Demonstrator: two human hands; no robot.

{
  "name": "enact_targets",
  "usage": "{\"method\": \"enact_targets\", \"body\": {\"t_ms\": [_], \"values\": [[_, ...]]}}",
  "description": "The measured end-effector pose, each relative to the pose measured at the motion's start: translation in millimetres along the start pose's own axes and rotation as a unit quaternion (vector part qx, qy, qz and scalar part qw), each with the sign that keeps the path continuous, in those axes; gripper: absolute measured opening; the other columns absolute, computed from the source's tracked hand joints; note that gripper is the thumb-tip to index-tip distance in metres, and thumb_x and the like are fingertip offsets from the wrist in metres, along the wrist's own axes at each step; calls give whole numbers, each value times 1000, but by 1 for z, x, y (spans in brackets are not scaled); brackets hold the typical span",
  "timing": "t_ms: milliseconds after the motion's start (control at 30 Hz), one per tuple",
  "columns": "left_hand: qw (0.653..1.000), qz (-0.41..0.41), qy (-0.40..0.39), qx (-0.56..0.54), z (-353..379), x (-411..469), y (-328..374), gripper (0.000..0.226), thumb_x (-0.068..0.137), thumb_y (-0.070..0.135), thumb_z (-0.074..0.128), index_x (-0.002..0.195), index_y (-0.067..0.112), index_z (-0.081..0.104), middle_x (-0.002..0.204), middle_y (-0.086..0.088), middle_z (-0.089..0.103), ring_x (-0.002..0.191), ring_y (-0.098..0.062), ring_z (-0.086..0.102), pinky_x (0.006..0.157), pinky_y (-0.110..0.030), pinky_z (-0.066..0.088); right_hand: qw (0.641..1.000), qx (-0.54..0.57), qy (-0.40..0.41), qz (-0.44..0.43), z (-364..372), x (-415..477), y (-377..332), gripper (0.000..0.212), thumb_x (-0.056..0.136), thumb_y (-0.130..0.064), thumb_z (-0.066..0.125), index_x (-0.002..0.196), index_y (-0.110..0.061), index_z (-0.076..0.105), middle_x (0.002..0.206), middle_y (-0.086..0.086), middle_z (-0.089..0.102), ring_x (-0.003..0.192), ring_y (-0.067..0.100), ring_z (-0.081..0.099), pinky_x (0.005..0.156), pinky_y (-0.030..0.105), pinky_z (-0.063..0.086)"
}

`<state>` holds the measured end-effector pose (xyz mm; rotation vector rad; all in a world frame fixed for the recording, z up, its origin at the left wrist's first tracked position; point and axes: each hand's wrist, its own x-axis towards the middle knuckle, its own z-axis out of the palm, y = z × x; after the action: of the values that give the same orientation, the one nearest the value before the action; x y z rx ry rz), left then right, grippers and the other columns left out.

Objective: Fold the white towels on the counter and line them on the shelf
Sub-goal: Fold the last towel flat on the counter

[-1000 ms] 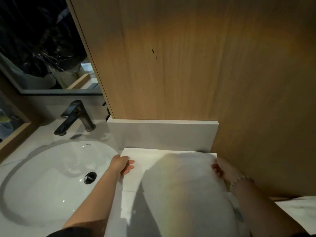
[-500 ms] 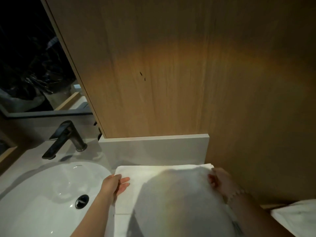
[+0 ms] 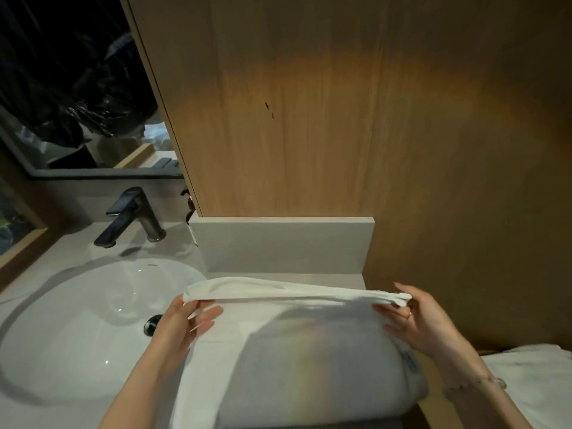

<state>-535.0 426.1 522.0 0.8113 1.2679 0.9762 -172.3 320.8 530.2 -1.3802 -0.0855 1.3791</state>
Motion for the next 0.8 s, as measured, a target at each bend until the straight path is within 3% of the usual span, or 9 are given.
{"method": "enact_targets", "body": {"t_ms": [133,233,300,367,433,500,567,667,800], "values": [[999,-16,-37,-8,-10,-25,-9,23,100,17,39,115,19,56,110,2,68,103,-21,64,92,-35,39,997,67,-25,-2,-9,-19,9,13,81,-20,62,82,-8,58,64,8,71,54,19,69,100,44,28],[998,-20,-54,-15,-21,-39,-18,22,98,15,41,111,22,57,113,6,67,109,-17,61,105,-37,31,993,103,-50,-32,-16,-30,18,50,45,-13,85,87,-3,61,70,14,71,61,27,70,89,43,40],[997,-7,-73,-23,-25,-47,-24,16,98,12,41,104,18,55,112,4,65,112,-17,58,108,-38,28,992,100,-64,-45,-23,-35,26,50,66,-2,76,112,2,58,88,17,67,79,30,66,79,39,50],[996,17,-83,-8,-29,-55,-29,12,96,6,42,102,9,52,105,-1,65,111,-19,56,107,-35,33,995,50,-31,-80,-33,-36,38,48,85,-1,62,131,-1,48,110,14,61,99,25,58,91,37,46],[995,46,-87,23,-37,-65,-33,14,93,2,47,106,-3,51,94,-4,67,102,-21,57,95,-27,45,996,48,-29,-70,-44,-35,42,55,82,0,67,133,-7,48,124,10,56,116,23,50,100,37,39],[990,52,-101,79,-48,-75,-35,20,87,9,62,98,-4,51,78,-6,62,80,-19,54,69,-25,51,993,1,-65,-100,-50,-38,50,39,76,-12,74,112,-10,58,109,8,61,112,26,52,89,38,44],[980,30,-117,158,-59,-84,-39,26,85,18,67,88,0,49,65,-7,47,56,-15,39,47,-25,32,992,-46,-84,-84,-53,-41,51,29,65,-17,76,82,-8,54,84,8,55,82,22,55,66,33,44],[955,52,-128,263,-71,-92,-51,11,90,2,57,84,-5,50,60,-4,46,46,-9,39,44,-19,29,968,-234,-60,-62,-63,-36,50,21,81,-4,64,68,-5,47,77,12,46,71,22,45,58,30,37],[933,95,-105,331,-75,-98,-60,9,86,-7,58,79,-2,57,67,-5,58,59,-7,51,55,-17,37,926,-368,-70,-52,-75,-32,53,43,83,6,58,49,-16,41,61,4,37,60,14,33,56,26,27]]}}
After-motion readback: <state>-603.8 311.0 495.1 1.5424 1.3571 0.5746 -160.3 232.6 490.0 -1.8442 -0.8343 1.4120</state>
